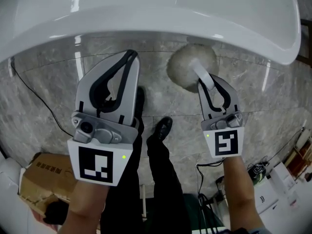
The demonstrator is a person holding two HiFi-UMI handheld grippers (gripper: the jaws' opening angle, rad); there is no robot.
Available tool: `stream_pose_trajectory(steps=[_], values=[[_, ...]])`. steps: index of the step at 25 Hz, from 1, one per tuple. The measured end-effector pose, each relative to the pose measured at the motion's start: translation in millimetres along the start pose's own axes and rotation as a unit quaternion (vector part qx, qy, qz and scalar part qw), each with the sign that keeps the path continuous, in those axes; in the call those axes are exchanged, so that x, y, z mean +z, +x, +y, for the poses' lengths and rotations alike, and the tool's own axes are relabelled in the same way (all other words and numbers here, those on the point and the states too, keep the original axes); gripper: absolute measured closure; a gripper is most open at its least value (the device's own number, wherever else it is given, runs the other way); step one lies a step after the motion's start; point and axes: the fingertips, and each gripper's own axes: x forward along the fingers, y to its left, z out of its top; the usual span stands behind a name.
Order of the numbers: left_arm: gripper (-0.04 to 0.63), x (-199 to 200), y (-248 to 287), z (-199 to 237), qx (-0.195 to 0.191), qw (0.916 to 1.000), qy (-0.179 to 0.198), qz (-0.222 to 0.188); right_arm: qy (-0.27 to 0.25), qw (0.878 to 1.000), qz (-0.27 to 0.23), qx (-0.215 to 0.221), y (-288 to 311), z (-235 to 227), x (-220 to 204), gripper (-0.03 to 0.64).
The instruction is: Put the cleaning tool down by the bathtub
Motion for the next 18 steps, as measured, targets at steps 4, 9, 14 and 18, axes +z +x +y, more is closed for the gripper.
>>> stream_pose_trajectory(steps=[4, 9, 14, 18], values=[[0.578, -16.0, 1.4, -0.4, -0.002, 1.0, 0.001, 0.001, -0.016, 1.0, 0.015, 0.014, 12.3, 6.6, -20.5, 0.515], [0.578, -33.0, 4.6, -1.4, -0.009, 0.9999, 0.006, 0.003, -0.044, 0.998, 0.029, 0.03, 27.5, 10.2, -42.1, 0.515], [0.578, -45.7, 4.1, -0.4, -0.01, 0.9999, 0.009, 0.005, -0.066, 0.996, 0.038, 0.047, 41.2, 15.1, -61.6, 0.515], [0.578, -55.9, 4.6, -2.2, -0.012, 0.9998, 0.012, 0.006, -0.076, 0.995, 0.045, 0.056, 52.6, 18.6, -77.9, 0.515]])
